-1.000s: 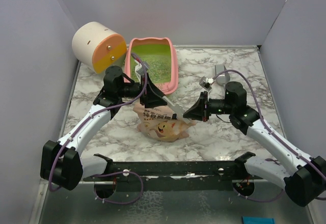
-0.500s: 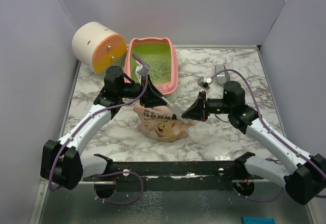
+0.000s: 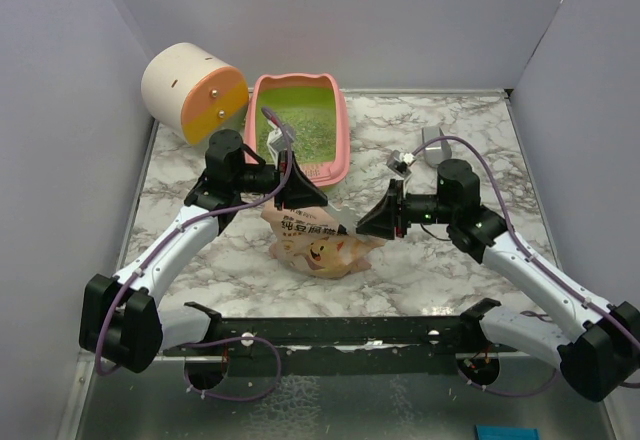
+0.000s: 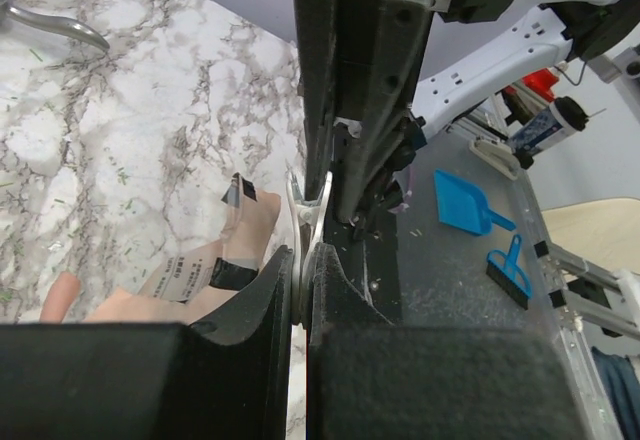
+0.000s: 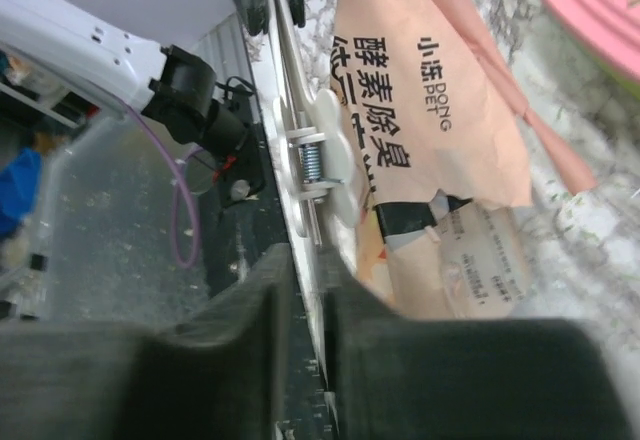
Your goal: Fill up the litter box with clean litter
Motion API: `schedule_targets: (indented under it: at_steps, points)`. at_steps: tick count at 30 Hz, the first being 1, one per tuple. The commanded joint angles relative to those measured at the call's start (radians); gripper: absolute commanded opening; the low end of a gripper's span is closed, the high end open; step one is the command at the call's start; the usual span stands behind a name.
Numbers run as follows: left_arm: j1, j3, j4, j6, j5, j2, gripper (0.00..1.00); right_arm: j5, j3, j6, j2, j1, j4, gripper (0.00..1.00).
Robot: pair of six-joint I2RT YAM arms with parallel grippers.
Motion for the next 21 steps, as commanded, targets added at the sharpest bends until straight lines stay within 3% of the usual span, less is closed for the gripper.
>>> schedule_targets:
  at_steps: [1,2,4,21]
  points:
    - [-0.004,-0.001,-0.035,0.046,0.032,-0.026,0.00,0.070,0.078,-0.060,-0.008,0.006,-0.087,0.36]
    - [-0.005,-0.001,-0.047,0.055,0.033,-0.029,0.00,0.079,0.094,-0.081,-0.007,0.006,-0.114,0.45]
    - [-0.006,-0.004,-0.056,0.060,0.040,-0.038,0.00,0.077,0.112,-0.100,-0.006,0.006,-0.131,0.51]
    - [-0.018,-0.030,-0.007,0.030,0.087,-0.074,0.00,-0.172,0.112,-0.034,0.111,0.006,0.106,0.52]
